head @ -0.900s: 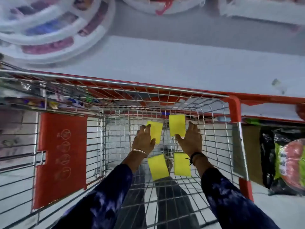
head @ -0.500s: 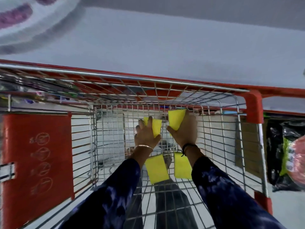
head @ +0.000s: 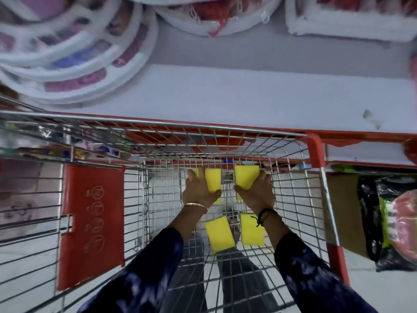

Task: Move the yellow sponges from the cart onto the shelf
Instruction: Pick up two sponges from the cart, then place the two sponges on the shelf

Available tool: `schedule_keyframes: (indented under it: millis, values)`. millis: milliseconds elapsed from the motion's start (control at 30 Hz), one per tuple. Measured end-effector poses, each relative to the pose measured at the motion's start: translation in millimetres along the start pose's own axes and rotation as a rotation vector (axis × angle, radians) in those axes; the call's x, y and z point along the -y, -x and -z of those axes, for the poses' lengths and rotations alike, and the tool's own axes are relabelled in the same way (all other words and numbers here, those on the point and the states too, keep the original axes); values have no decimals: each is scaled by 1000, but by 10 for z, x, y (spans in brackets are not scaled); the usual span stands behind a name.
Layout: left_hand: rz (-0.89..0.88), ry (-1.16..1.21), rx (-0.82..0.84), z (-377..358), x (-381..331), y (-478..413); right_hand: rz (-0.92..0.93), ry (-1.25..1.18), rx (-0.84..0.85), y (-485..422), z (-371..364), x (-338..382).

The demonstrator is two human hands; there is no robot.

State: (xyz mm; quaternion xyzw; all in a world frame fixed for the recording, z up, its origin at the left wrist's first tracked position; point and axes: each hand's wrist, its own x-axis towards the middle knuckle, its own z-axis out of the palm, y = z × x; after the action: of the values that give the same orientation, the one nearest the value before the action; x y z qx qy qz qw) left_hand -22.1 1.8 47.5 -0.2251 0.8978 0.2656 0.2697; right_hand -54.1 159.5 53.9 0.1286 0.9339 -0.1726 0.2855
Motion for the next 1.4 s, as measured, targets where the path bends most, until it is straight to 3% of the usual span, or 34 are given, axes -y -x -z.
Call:
schedule_keyframes:
  millis: [200,933,1200,1400]
  values:
    - [-4,-46,-41,549,-217,487,93,-37,-95,454,607,183]
    - [-274,6,-564,3443,-1578,2069,484,-182,-529,1986,3321,1275]
    - [-294,12,-606,4260,-2016,1925,540,-246,-649,1911,4019,1864]
    - [-263,-66,-602,4685,-2334,1476,483,-265,-664,1544,4388,2326]
